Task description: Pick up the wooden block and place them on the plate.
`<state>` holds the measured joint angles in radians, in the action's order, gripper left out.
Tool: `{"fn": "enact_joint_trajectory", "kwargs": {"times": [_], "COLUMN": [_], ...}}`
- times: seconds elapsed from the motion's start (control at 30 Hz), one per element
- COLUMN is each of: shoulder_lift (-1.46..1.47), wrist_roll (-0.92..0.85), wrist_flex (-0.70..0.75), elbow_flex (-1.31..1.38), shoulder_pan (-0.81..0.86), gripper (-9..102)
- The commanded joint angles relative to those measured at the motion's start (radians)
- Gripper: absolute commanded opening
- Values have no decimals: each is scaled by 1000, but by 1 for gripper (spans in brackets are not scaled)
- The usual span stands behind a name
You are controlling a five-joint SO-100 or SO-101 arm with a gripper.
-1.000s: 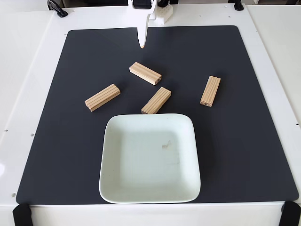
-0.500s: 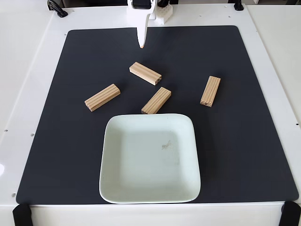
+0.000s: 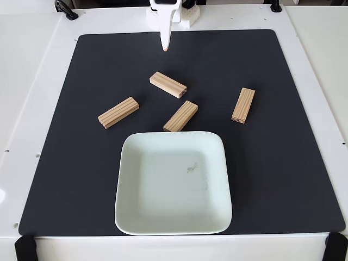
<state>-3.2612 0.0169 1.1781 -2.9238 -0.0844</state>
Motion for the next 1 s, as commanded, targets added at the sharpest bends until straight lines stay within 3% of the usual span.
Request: {"fn": "enact_joint_trajectory", "kwargs": {"times": [0.0,0.4,0.47,0.67,0.77,0.97], "shoulder_lift": [129,706,822,1100,1134,1150], "wrist_roll": [6,-20,-100,-485,-523,-819], "wrist_flex": [6,34,83,408,411,410], "elbow_flex": [179,931,1103,1522,1577,1569], "shoulder_pan": [-8,-8,-8,-8,-8,101], "gripper": [-1,0,0,0,0,4]}}
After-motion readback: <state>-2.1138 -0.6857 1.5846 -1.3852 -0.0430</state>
